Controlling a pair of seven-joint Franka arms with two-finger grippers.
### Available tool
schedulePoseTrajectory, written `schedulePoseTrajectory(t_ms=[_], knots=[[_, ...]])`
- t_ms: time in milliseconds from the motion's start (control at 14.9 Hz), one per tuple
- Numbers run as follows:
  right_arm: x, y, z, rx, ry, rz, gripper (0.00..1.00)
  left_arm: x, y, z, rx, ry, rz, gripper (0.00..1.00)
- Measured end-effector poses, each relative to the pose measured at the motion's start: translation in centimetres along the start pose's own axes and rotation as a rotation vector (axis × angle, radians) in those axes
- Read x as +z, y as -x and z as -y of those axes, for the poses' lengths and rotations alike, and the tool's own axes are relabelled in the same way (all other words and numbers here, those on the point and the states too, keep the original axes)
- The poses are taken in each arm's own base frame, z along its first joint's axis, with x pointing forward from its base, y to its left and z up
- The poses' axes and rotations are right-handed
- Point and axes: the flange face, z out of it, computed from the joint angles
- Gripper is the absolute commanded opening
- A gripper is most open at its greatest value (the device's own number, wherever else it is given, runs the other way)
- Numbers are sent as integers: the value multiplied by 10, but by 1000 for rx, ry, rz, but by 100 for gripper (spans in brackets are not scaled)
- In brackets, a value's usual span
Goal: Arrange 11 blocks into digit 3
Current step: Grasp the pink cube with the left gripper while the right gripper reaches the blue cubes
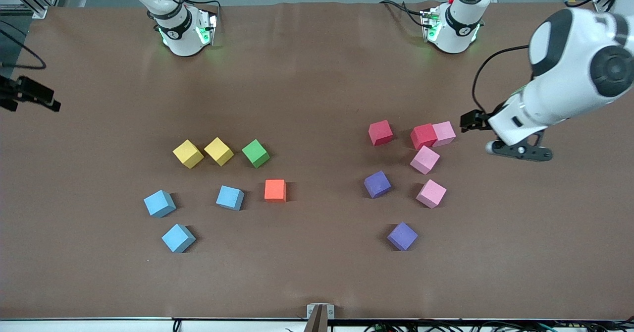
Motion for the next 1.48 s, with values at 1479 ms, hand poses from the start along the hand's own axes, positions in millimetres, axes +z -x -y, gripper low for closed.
schedulePoseTrajectory(t_ms=[1479], knots=[[122,-77,93,305,24,23,100,212,-16,-33,408,-95,-102,96]])
